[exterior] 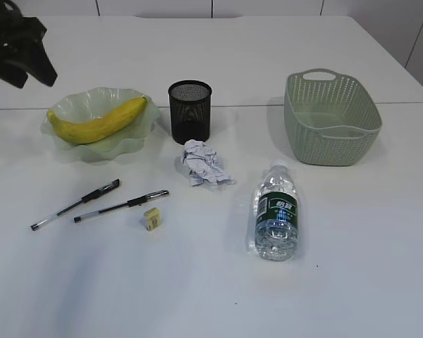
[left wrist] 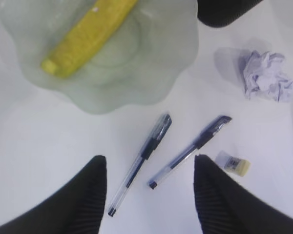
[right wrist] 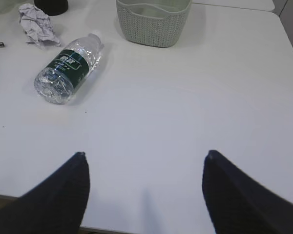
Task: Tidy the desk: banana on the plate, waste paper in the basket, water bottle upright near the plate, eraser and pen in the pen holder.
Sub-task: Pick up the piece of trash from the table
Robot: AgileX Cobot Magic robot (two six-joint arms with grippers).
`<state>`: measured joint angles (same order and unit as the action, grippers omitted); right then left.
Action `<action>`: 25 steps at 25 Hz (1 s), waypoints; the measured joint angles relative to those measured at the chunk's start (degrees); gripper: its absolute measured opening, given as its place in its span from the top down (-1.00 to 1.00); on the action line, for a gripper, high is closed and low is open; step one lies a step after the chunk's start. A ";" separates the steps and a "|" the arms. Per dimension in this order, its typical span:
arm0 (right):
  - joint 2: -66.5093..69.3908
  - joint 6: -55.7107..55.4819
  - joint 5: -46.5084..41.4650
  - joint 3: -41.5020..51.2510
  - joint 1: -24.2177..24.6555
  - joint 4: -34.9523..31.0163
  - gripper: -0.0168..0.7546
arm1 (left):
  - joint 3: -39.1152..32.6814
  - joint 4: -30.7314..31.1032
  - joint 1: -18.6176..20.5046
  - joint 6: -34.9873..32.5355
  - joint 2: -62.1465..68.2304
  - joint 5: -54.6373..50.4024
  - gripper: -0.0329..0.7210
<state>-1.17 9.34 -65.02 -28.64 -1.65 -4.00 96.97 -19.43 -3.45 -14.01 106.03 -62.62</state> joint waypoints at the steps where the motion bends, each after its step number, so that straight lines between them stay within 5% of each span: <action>1: 0.00 -0.48 0.00 -0.14 0.00 0.00 -0.43 | -2.61 0.11 0.00 0.00 -1.50 0.89 -0.16; 12: 4.66 -3.66 0.49 -3.49 0.00 -8.18 -0.43 | -30.52 7.77 0.00 0.29 -25.78 6.84 -0.16; 25: 34.52 10.05 11.27 -14.40 0.00 -20.09 -0.43 | -35.78 8.27 0.00 5.76 -40.66 5.01 -0.15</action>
<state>33.35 19.39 -53.74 -43.04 -1.65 -24.09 61.18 -11.16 -3.45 -8.25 65.37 -57.61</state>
